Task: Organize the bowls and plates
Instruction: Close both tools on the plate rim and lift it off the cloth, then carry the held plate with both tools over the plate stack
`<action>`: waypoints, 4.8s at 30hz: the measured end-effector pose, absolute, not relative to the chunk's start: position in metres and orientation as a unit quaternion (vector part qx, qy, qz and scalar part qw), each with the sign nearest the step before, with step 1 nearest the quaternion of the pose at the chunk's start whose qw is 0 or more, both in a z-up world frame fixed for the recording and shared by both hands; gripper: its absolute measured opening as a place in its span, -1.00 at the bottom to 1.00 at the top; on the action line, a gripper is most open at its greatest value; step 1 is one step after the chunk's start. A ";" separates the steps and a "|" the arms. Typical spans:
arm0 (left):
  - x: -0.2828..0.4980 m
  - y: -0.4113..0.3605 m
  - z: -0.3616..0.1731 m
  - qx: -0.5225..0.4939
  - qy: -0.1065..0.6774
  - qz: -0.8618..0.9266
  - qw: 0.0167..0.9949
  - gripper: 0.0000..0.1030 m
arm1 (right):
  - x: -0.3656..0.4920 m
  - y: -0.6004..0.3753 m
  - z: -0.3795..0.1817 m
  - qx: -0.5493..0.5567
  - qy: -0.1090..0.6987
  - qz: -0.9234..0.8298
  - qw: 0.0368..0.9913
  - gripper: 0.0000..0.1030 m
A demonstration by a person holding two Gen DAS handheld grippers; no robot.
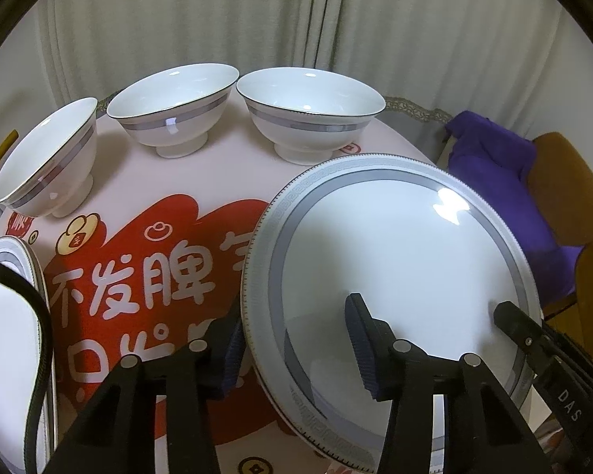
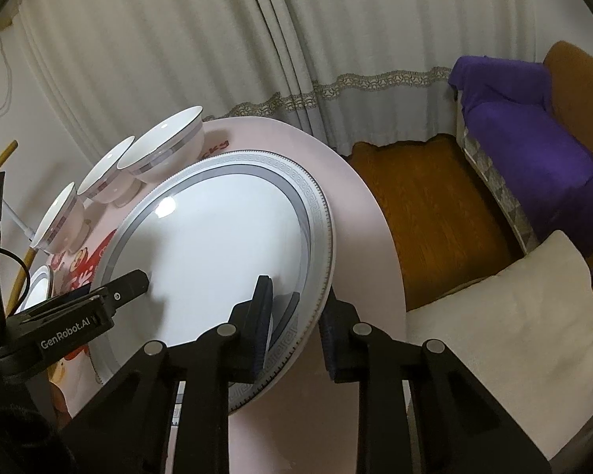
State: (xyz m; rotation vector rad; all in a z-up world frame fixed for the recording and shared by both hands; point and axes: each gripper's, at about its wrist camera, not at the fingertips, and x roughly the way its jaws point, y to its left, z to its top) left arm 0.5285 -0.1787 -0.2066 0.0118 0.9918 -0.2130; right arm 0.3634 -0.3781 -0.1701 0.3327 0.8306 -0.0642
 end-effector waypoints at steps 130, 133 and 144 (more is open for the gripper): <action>0.363 0.080 -0.109 -0.092 0.369 -0.054 0.923 -0.67 | 0.315 -0.177 -0.101 0.086 0.348 0.094 0.929 -0.53; 0.353 0.099 -0.108 -0.096 0.370 -0.043 0.923 -0.67 | 0.318 -0.159 -0.104 0.081 0.352 0.104 0.927 -0.53; 0.325 0.151 -0.109 -0.110 0.376 -0.016 0.920 -0.68 | 0.326 -0.107 -0.117 0.059 0.369 0.131 0.918 -0.51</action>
